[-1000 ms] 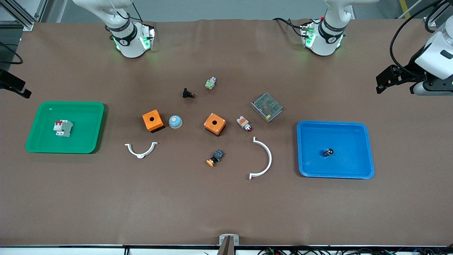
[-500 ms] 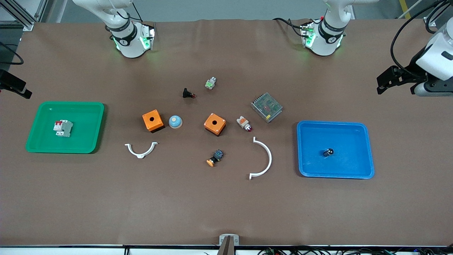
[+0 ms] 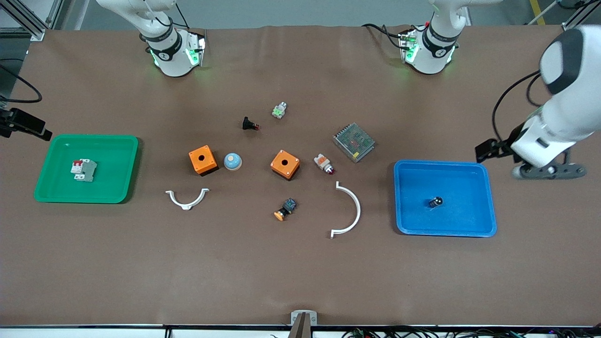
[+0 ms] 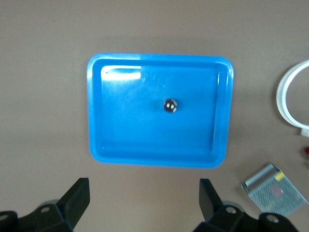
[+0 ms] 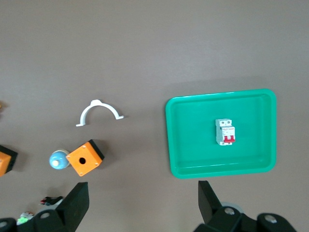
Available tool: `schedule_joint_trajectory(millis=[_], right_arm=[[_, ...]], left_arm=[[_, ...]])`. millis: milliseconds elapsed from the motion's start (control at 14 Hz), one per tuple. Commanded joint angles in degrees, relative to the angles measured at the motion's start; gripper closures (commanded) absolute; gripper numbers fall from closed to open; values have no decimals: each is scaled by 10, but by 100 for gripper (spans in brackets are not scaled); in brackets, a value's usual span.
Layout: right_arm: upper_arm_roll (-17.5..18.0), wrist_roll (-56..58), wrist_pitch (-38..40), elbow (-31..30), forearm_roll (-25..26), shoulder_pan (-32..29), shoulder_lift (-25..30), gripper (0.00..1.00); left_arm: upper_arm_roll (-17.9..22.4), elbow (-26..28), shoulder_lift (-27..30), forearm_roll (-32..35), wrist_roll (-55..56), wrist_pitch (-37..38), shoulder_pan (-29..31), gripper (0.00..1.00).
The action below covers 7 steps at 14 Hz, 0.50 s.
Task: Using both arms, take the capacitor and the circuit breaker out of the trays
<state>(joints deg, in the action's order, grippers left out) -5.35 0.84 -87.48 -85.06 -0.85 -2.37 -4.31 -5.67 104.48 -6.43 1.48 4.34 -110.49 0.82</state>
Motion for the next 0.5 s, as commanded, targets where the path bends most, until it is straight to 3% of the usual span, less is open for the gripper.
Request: schedule_joint_trajectory(millis=[0,286,357,429], right_arm=[[9,9,9,11,15,-42,-38,0],[9,107,-52,8,44,-99,-108,0],[9,125,-61,8,44,-120,-127,0],[9,146,-70,8,44,-135,-147,0]], left_arm=[[-3,66,-21,6,11,-105,2,0],[-4,81,-120,12,10,-226,2,1],[-5,80,-139,12,10,-241,1,5],[-6,79,-159,12,10,-252,-1,19]])
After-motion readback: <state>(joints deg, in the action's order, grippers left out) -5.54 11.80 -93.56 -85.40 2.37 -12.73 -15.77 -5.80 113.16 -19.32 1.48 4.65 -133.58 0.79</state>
